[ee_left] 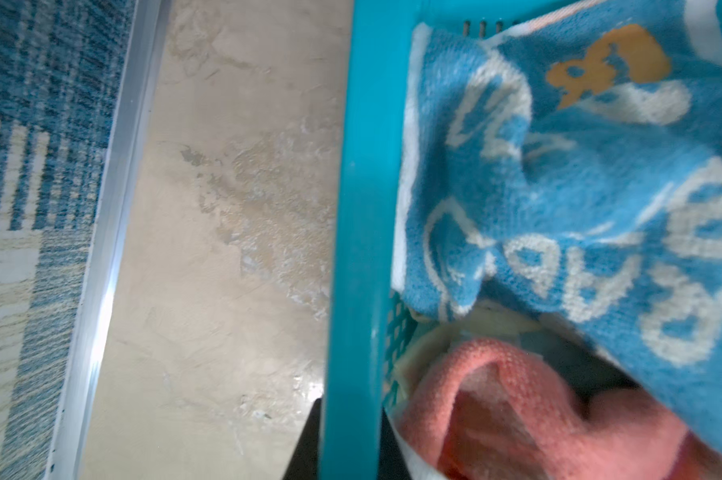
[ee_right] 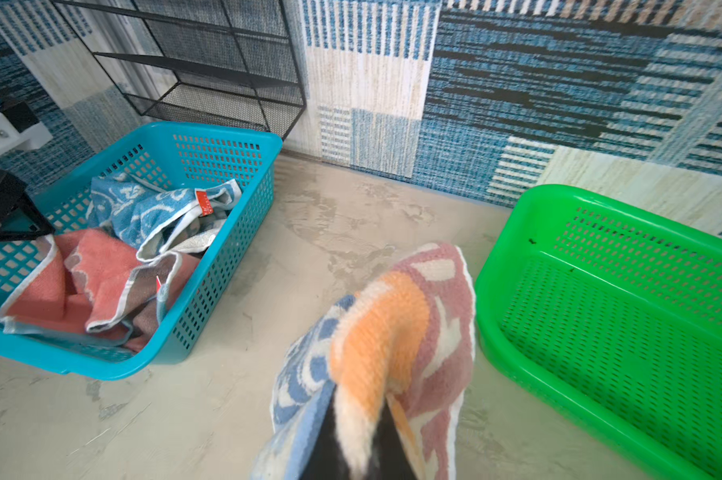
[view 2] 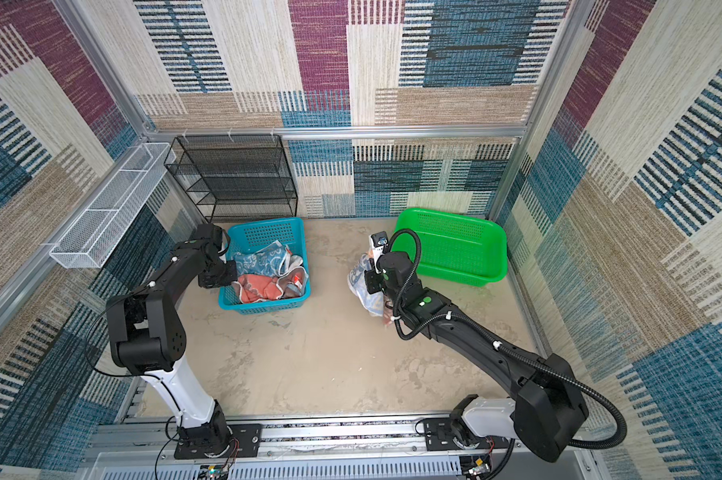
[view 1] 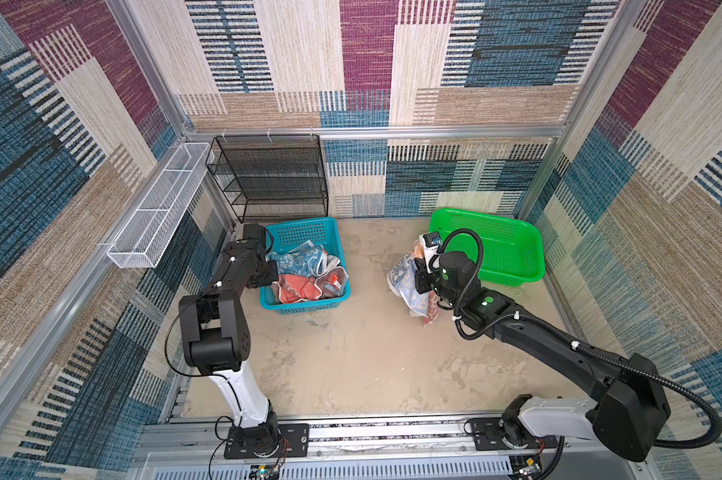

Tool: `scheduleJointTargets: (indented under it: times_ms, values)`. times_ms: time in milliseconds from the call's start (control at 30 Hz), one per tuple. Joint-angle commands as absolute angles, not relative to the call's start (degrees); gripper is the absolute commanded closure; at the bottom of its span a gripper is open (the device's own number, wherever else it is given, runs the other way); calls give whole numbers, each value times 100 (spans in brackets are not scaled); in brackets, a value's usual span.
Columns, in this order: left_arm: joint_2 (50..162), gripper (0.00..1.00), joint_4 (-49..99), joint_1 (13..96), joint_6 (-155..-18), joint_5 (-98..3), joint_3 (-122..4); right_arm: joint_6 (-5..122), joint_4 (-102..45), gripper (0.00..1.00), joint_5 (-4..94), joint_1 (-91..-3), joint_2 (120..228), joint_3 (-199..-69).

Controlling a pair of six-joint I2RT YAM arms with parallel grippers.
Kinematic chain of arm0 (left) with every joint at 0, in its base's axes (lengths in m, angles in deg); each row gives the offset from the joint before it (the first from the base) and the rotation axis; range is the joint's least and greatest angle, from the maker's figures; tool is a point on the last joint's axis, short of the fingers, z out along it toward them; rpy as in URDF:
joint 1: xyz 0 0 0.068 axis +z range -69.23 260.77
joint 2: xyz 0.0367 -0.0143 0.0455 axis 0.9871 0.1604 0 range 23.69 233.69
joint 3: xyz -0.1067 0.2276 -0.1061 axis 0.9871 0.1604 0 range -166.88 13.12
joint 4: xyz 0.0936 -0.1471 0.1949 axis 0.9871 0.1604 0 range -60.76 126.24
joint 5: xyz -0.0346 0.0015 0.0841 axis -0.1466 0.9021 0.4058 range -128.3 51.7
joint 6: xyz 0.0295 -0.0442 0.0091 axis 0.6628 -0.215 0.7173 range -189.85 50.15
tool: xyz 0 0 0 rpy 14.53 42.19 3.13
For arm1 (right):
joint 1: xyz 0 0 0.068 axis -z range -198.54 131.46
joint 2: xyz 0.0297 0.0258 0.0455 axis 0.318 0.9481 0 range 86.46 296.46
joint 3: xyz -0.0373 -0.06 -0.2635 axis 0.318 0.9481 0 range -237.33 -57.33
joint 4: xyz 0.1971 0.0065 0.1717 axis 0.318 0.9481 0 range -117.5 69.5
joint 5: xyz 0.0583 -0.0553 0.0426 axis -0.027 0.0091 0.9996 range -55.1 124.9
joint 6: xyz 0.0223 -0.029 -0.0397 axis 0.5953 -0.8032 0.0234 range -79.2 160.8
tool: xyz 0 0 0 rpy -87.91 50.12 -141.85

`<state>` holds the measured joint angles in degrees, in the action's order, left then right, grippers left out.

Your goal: Fold and stack the towels

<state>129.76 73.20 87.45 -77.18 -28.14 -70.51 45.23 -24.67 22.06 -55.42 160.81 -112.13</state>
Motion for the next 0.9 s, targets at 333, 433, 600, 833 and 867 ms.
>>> scheduleJointTargets:
  times_ms: [333,433,600,833,867]
  values:
    - [12632,42,7414,8991,-8353,-874,-6987,4562,-2930,100,2800,-5545,16449,-11320]
    - [12355,29,7414,8975,-8439,-1054,-6945,4592,-2900,100,2855,-5546,16542,-11357]
    - [11738,26,7403,8603,-8543,-1502,-6893,4640,-2911,99,3073,-5550,16667,-11363]
    - [10901,24,6789,6865,-8623,-2476,-6358,4763,-2871,96,3602,-5545,16958,-11427]
    - [10810,24,6617,6654,-8644,-2740,-6211,4803,-2868,95,3584,-5547,16985,-11420]
